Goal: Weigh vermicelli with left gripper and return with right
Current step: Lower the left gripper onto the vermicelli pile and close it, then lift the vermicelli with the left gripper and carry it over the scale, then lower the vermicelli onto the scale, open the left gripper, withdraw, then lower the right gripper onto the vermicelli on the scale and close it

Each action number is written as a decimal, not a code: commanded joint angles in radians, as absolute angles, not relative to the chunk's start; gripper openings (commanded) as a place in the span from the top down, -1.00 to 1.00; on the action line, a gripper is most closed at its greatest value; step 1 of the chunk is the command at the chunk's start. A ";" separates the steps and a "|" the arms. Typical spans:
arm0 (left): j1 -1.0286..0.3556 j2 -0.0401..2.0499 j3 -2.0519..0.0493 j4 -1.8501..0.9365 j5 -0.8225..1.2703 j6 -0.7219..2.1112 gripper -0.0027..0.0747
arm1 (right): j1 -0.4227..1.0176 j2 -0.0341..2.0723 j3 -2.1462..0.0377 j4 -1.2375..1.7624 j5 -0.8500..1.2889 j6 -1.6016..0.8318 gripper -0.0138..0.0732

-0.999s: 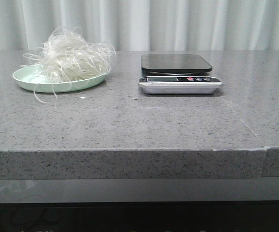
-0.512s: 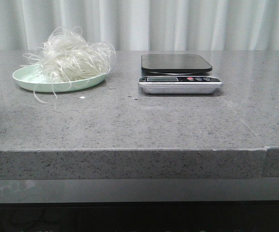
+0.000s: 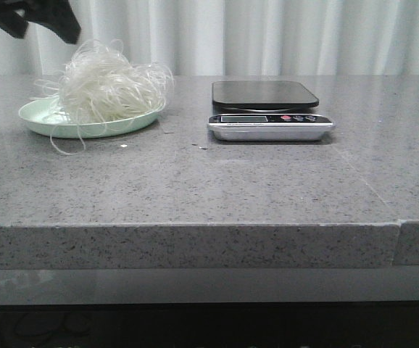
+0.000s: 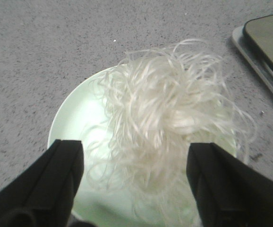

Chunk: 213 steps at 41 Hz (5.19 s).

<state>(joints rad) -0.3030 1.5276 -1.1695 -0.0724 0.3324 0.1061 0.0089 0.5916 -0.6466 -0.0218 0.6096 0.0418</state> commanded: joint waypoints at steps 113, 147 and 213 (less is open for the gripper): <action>-0.641 2.009 -1.957 -0.060 0.267 0.107 -0.10 | 0.004 0.600 -0.676 -0.030 0.546 0.034 -0.49; -0.639 1.517 -1.928 0.018 0.716 0.107 -0.10 | 0.004 0.600 -0.676 -0.030 0.546 0.034 -0.49; -0.641 0.530 -0.730 -0.015 0.547 0.105 -0.10 | 0.028 0.629 -0.690 0.050 0.527 0.031 -0.49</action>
